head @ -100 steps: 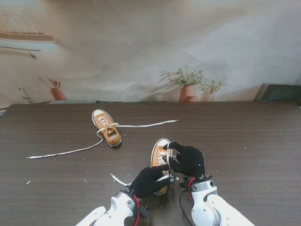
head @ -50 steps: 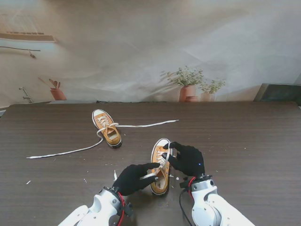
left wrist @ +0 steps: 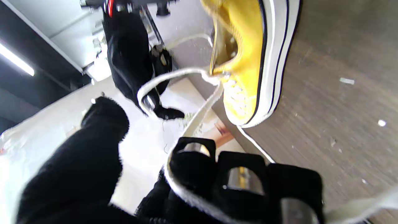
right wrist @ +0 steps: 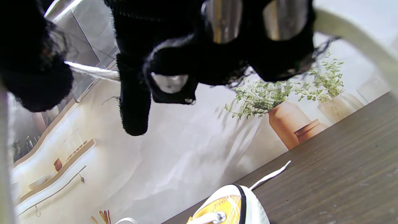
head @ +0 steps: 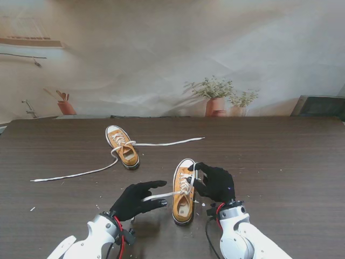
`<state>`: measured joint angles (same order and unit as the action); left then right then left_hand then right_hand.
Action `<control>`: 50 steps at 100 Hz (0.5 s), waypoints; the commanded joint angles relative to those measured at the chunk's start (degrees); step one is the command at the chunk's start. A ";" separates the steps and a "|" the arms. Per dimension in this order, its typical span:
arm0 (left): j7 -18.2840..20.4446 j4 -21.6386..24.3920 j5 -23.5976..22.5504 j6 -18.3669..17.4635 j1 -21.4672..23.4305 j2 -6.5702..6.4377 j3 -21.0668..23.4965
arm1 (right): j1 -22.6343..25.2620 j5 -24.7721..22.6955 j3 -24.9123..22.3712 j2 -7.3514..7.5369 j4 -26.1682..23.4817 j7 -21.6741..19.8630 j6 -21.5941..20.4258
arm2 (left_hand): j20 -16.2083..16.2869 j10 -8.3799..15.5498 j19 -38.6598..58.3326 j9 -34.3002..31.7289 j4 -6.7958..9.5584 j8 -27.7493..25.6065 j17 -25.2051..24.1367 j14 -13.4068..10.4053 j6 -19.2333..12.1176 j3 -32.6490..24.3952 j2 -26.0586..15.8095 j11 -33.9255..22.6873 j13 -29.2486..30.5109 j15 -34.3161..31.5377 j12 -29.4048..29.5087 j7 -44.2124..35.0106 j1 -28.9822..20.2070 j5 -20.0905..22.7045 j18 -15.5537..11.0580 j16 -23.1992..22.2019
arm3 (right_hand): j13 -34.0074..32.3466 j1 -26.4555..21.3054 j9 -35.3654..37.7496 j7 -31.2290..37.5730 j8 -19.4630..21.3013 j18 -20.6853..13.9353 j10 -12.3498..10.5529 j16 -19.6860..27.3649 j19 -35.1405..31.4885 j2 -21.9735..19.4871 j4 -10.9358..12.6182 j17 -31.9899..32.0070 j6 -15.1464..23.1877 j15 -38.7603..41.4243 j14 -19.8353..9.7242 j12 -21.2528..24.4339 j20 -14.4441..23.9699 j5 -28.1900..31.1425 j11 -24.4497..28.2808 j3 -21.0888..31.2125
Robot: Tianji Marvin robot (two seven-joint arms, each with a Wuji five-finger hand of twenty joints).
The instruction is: Tie the shoelaces into a bow on the shoes
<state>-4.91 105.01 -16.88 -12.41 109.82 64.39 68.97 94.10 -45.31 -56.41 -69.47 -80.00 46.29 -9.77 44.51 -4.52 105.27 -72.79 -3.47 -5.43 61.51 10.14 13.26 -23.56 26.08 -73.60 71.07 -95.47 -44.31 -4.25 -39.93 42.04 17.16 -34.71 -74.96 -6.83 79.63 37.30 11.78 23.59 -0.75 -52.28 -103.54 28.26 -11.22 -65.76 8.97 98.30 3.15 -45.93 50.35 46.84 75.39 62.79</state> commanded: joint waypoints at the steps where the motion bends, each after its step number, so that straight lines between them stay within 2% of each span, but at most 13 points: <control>1: -3.22 0.18 0.36 1.21 0.19 1.47 -0.87 | 0.10 -0.18 0.11 0.25 -0.19 -0.78 0.09 | 1.92 -0.12 14.71 -2.76 -1.31 0.19 1.93 0.12 1.00 3.11 -3.73 -2.62 1.64 -4.12 1.17 0.00 2.94 2.41 -11.42 0.25 | -0.06 -0.35 3.65 -0.99 0.11 0.87 3.05 -1.24 -13.34 0.96 1.14 -1.59 -0.81 5.06 -0.99 -0.94 0.90 0.84 2.70 1.81; 4: -4.95 0.12 0.26 1.74 0.16 1.88 -1.24 | 0.09 -0.22 0.13 0.26 -0.18 -0.78 0.09 | 2.97 -0.38 14.71 -3.24 -0.32 0.08 1.94 0.50 1.03 8.73 -7.93 -2.82 1.66 -4.37 1.47 -0.18 1.70 3.00 -11.02 -0.04 | -0.06 -0.35 3.65 -0.95 0.12 0.87 3.06 -1.27 -13.34 0.96 1.12 -1.59 -0.71 5.06 -0.96 -0.95 0.90 0.94 2.73 1.85; 8: -7.55 0.01 -0.34 2.57 0.11 2.42 -1.71 | 0.09 -0.26 0.15 0.27 -0.17 -0.76 0.06 | 3.59 -0.73 14.70 -3.77 0.28 -0.03 1.93 1.23 1.16 11.97 -11.37 -2.89 1.64 -4.65 1.62 -0.45 1.42 3.73 -10.38 -0.23 | -0.06 -0.38 3.66 -0.93 0.12 0.87 3.00 -1.30 -13.34 0.94 1.11 -1.59 -0.62 5.08 -0.93 -0.96 0.90 0.98 2.80 1.93; 17: -14.23 -0.65 -4.31 5.15 -0.37 3.62 -2.96 | 0.10 -0.37 0.12 0.30 -0.16 -0.72 0.02 | 4.89 -1.16 14.70 -5.46 0.50 -0.35 1.92 2.80 1.43 12.41 -14.75 -2.98 1.57 -5.54 1.99 -1.35 2.35 6.07 -9.49 -0.66 | -0.05 -0.72 3.66 -0.88 0.12 0.87 3.01 -1.42 -13.34 1.23 1.11 -1.59 -0.56 5.13 -0.82 -1.03 0.90 1.27 3.04 2.19; 26: -19.48 -1.12 -10.05 9.23 -1.05 4.29 -3.82 | 0.14 -0.41 0.05 0.31 -0.18 -0.68 -0.01 | 6.13 -1.76 14.71 -5.60 0.48 -0.67 1.81 4.42 1.19 11.36 -16.04 -3.71 1.52 -5.87 2.03 -2.22 -0.58 8.25 -7.91 -0.94 | -0.04 -1.03 3.66 -0.87 0.09 0.87 2.93 -1.55 -13.34 1.46 1.12 -1.59 -0.43 5.19 -0.67 -1.09 0.90 1.55 3.29 2.40; 28: -20.33 -1.28 -11.84 10.44 -1.29 4.29 -3.94 | 0.17 -0.42 0.01 0.32 -0.21 -0.70 0.01 | 6.54 -1.56 14.71 -5.54 0.83 -0.76 1.81 4.56 1.06 13.96 -16.71 -4.15 1.52 -5.86 2.44 -2.37 -3.15 8.64 -7.76 -1.11 | -0.04 -1.05 3.66 -0.85 0.08 0.87 2.94 -1.57 -13.34 1.50 1.12 -1.59 -0.42 5.20 -0.64 -1.10 0.90 1.65 3.33 2.42; 37: -22.16 -1.66 -19.18 16.02 -2.38 3.89 -4.37 | 0.32 -0.35 -0.13 0.35 -0.43 -0.90 0.04 | 6.67 -1.08 14.71 -5.49 1.26 -0.91 1.81 4.67 0.75 13.87 -17.41 -4.47 1.51 -5.87 2.61 -2.76 -7.54 9.58 -7.64 -1.20 | -0.02 -1.36 3.65 -0.87 0.04 0.93 2.92 -1.69 -13.43 1.81 1.13 -1.58 -0.16 5.24 -0.42 -1.14 0.97 1.96 3.51 2.60; 39: -21.95 -1.59 -20.83 17.44 -2.60 3.67 -4.38 | 0.36 -0.38 -0.16 0.37 -0.48 -0.96 0.04 | 6.65 -1.07 14.71 -5.49 1.29 -0.91 1.81 4.67 0.81 13.80 -17.68 -4.46 1.51 -5.87 2.64 -2.77 -8.07 9.60 -7.65 -1.20 | -0.03 -1.39 3.66 -0.87 0.03 0.94 2.93 -1.71 -13.43 1.89 1.13 -1.58 -0.08 5.24 -0.44 -1.15 0.98 2.02 3.55 2.62; 40: -21.82 -1.55 -21.61 18.06 -2.70 3.55 -4.38 | 0.37 -0.39 -0.18 0.38 -0.51 -0.98 0.04 | 6.43 -0.91 14.71 -5.45 1.61 -0.92 1.81 4.67 0.73 17.44 -18.68 -4.56 1.51 -5.86 2.91 -2.76 -10.38 9.57 -7.71 -1.23 | -0.03 -1.47 3.65 -0.87 0.02 0.94 2.93 -1.72 -13.43 1.94 1.14 -1.58 -0.09 5.24 -0.44 -1.15 0.98 2.04 3.56 2.66; 42: -21.62 -1.51 -23.39 19.44 -2.97 3.29 -4.41 | 0.40 -0.43 -0.21 0.39 -0.54 -1.00 0.03 | 6.29 -0.74 14.71 -5.44 1.97 -0.94 1.81 4.67 0.73 19.88 -19.35 -4.62 1.52 -5.85 3.12 -2.81 -12.70 9.67 -7.75 -1.24 | -0.02 -1.52 3.65 -0.87 0.02 0.95 2.90 -1.74 -13.43 2.07 1.13 -1.58 -0.03 5.24 -0.42 -1.15 0.99 2.12 3.59 2.68; 50: -19.50 -0.89 -29.71 25.00 -3.99 2.07 -4.56 | 0.45 -0.60 -0.27 0.42 -0.56 -0.84 0.01 | 6.27 0.03 14.71 -5.42 2.56 -0.99 1.86 4.66 0.94 19.54 -19.15 -4.73 1.51 -5.84 3.14 -2.95 -16.07 10.01 -8.13 -1.24 | -0.03 -1.98 3.64 -0.84 -0.02 0.96 2.79 -1.83 -13.41 2.69 1.15 -1.58 0.13 5.24 -0.44 -1.15 1.02 2.46 3.68 2.96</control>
<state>-26.89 102.98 -46.52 12.01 106.84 67.88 63.97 94.25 -45.64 -56.54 -69.36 -80.15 46.11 -9.74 50.15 -4.48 105.38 -74.05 -1.89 -5.43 61.53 10.72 14.11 -5.23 8.55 -75.16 71.07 -96.27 -42.41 -7.03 -52.90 50.35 17.18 -34.71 -74.96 -7.63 79.66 37.28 11.78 23.62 -0.73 -52.92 -103.54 29.68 -11.22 -65.76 8.95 98.33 3.66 -46.01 50.46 48.44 76.12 63.37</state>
